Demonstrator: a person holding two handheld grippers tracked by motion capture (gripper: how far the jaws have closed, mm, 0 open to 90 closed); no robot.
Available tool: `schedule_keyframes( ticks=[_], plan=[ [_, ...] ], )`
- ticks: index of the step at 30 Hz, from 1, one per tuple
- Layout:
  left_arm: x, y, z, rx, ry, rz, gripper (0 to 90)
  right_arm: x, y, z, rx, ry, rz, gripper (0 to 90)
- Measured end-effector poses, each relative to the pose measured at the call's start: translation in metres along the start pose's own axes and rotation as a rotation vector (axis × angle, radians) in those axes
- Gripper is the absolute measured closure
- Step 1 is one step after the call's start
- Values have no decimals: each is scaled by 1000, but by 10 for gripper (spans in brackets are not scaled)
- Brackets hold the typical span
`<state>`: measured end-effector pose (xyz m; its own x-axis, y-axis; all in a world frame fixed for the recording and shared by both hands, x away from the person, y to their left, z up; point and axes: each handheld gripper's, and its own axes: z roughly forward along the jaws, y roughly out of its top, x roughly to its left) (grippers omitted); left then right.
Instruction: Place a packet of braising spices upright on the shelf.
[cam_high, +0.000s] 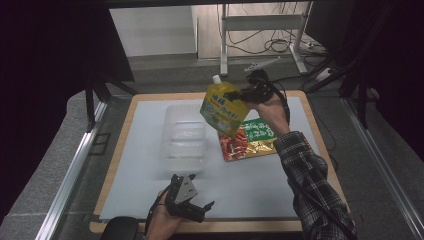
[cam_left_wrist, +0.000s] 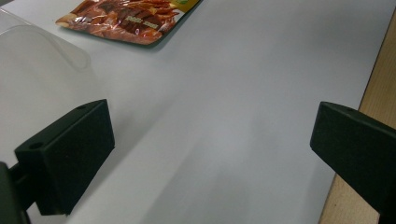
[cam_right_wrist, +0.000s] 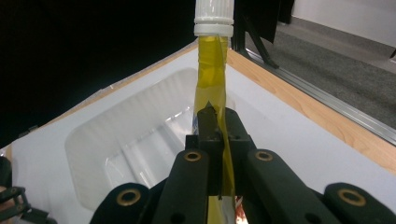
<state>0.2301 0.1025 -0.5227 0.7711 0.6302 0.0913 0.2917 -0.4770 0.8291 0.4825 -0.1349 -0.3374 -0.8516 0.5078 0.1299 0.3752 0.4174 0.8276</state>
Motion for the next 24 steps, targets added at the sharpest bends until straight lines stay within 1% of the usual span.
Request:
schedule_keyframes(
  ticks=[3, 9, 15, 16, 24],
  plan=[
    [0, 0, 0, 1, -1, -1, 0, -2, 3, 4, -2, 2, 5, 884],
    [0, 0, 0, 1, -1, 4, 0, -4, 14, 14, -10, 0, -3, 884],
    [0, 0, 0, -4, -4, 3, 0, -4, 26, 22, -25, 6, -14, 884],
    [0, 0, -1, -4, -4, 3, 0, -3, 27, 23, -25, 8, -10, 884],
    [0, 0, 0, -5, -7, 6, 0, 1, 39, 41, -28, 24, -28, 884]
  ],
)
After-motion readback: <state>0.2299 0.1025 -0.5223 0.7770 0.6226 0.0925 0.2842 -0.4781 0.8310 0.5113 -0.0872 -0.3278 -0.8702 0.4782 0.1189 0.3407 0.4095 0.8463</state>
